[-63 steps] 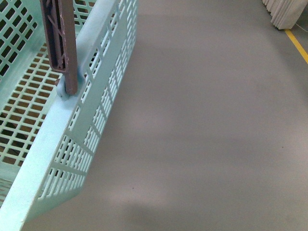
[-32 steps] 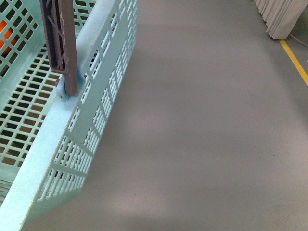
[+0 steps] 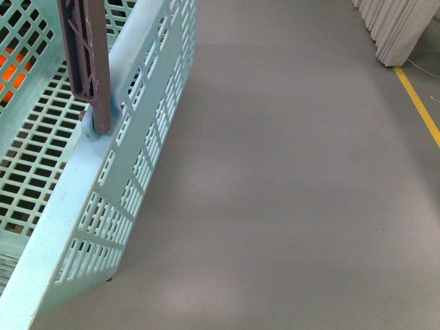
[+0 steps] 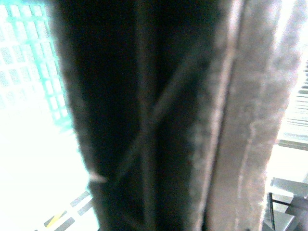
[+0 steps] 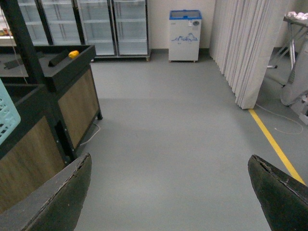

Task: Pick lemon and mango into basket

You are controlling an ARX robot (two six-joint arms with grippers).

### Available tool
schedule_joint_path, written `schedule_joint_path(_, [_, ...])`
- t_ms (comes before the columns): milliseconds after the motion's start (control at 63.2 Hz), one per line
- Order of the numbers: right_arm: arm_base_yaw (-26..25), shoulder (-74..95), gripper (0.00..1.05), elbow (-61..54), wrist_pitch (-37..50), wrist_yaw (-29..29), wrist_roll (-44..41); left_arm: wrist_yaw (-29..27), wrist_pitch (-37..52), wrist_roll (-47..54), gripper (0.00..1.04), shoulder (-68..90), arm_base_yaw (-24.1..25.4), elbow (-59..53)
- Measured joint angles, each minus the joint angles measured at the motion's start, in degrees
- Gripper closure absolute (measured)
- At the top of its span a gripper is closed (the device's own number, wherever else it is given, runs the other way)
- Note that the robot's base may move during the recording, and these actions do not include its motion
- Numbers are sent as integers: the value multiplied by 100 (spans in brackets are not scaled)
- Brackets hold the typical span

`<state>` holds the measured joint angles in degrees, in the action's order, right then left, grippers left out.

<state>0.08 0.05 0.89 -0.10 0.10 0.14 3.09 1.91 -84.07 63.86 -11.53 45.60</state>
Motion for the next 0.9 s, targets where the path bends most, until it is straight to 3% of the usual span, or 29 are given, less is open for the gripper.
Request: schedule_joint_path(902, [0, 2, 9, 0, 4, 4, 0, -2, -2, -13, 89, 0, -28, 11])
